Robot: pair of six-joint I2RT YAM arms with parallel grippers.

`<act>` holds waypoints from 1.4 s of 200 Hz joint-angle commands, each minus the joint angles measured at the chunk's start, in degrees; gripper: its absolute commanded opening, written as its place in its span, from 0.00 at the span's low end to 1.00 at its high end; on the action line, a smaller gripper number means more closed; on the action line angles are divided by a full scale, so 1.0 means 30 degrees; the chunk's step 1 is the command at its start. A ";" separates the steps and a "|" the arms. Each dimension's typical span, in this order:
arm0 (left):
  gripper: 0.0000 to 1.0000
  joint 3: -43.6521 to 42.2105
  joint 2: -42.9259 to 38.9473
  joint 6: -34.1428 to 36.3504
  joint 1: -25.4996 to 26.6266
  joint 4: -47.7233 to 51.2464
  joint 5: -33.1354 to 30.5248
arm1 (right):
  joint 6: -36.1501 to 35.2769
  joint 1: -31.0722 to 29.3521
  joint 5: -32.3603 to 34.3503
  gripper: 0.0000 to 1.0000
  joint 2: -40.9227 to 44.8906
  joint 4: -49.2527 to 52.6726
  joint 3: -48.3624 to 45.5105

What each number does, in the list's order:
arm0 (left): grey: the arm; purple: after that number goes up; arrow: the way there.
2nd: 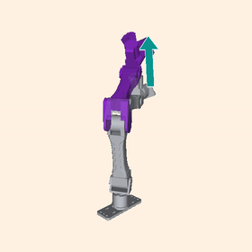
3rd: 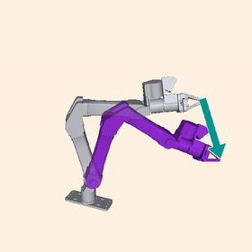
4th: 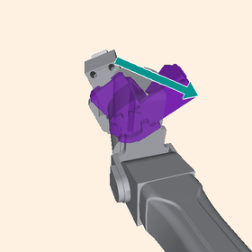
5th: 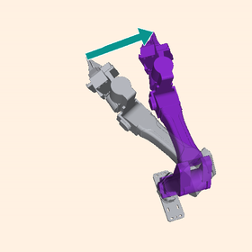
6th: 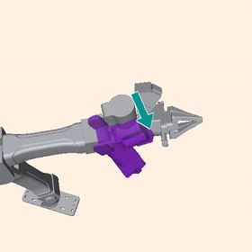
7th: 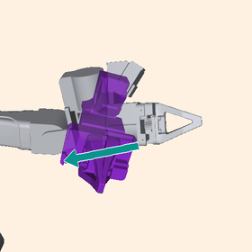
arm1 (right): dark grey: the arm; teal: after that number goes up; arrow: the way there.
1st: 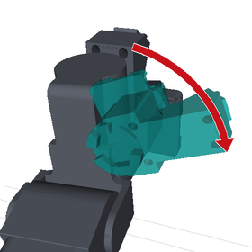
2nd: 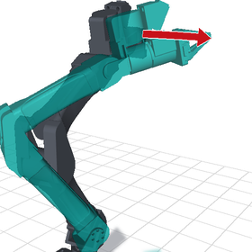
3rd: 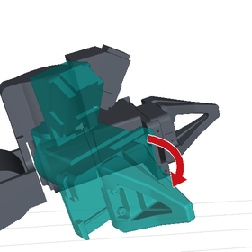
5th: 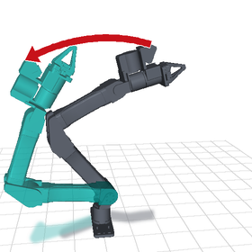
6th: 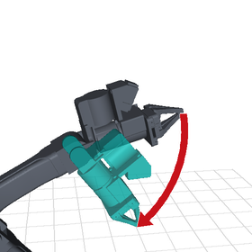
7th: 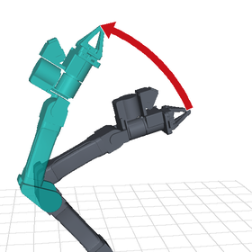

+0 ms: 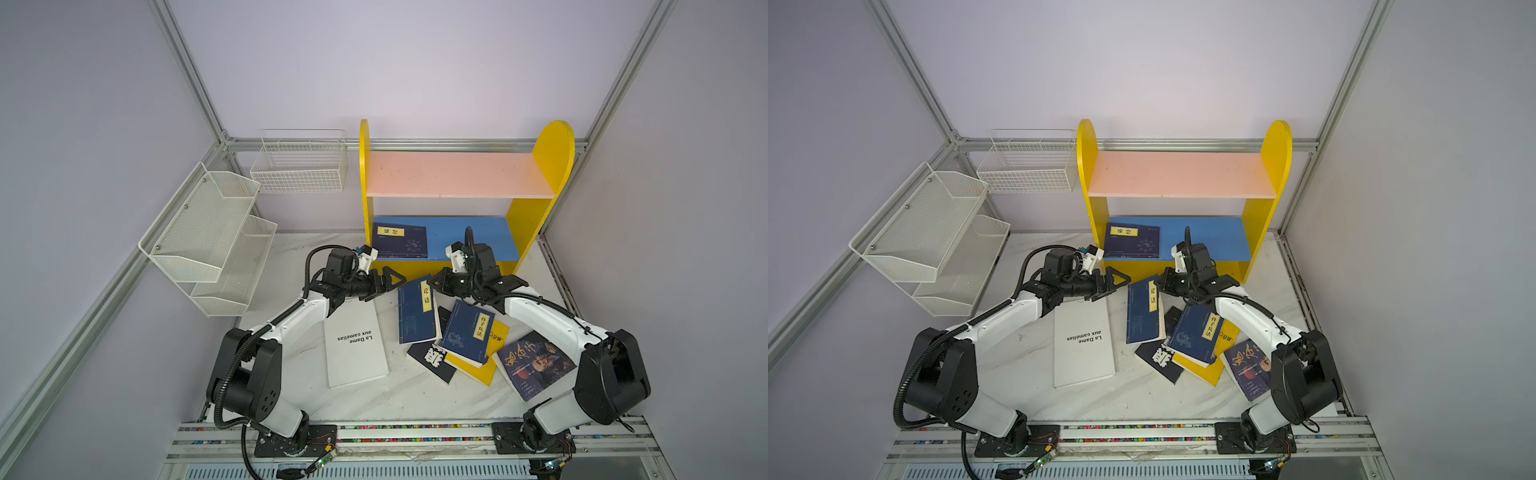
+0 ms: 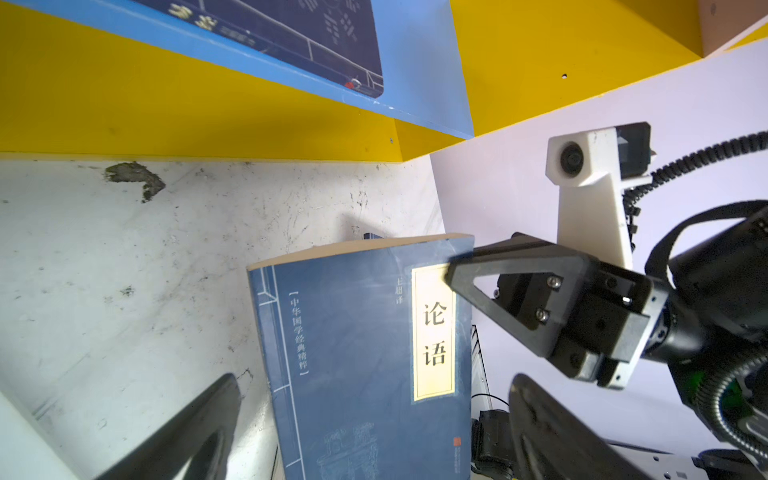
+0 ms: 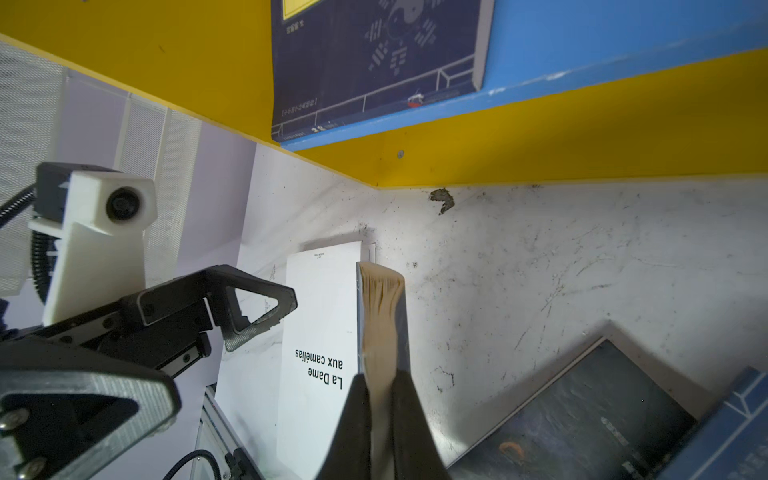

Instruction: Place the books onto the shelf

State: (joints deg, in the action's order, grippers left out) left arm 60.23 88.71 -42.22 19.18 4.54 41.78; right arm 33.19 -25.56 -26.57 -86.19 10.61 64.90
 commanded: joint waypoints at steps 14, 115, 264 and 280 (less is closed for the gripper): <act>0.99 -0.0509 -0.0017 0.0300 -0.0160 -0.1786 0.1619 | 0.0439 0.0679 -0.2656 0.00 0.0898 -0.0716 0.1124; 0.96 -0.1363 0.0634 -0.1427 0.0140 -0.6027 0.2375 | 0.3473 0.1238 -0.5898 0.00 0.1031 -0.4875 0.1115; 0.11 -0.1081 0.0246 -0.6348 0.0140 -1.1677 0.2365 | 0.6545 0.2009 -0.6468 0.00 -0.2994 -1.0795 0.2197; 0.02 -0.0888 -0.0247 -0.6377 0.0138 -1.0334 0.0267 | 0.6798 0.2001 -0.5480 0.18 -0.3293 -1.0597 0.2434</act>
State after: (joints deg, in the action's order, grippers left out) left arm 56.75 91.02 -61.10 19.11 -28.05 46.57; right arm 50.72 -19.64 -46.83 -94.98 -16.95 69.32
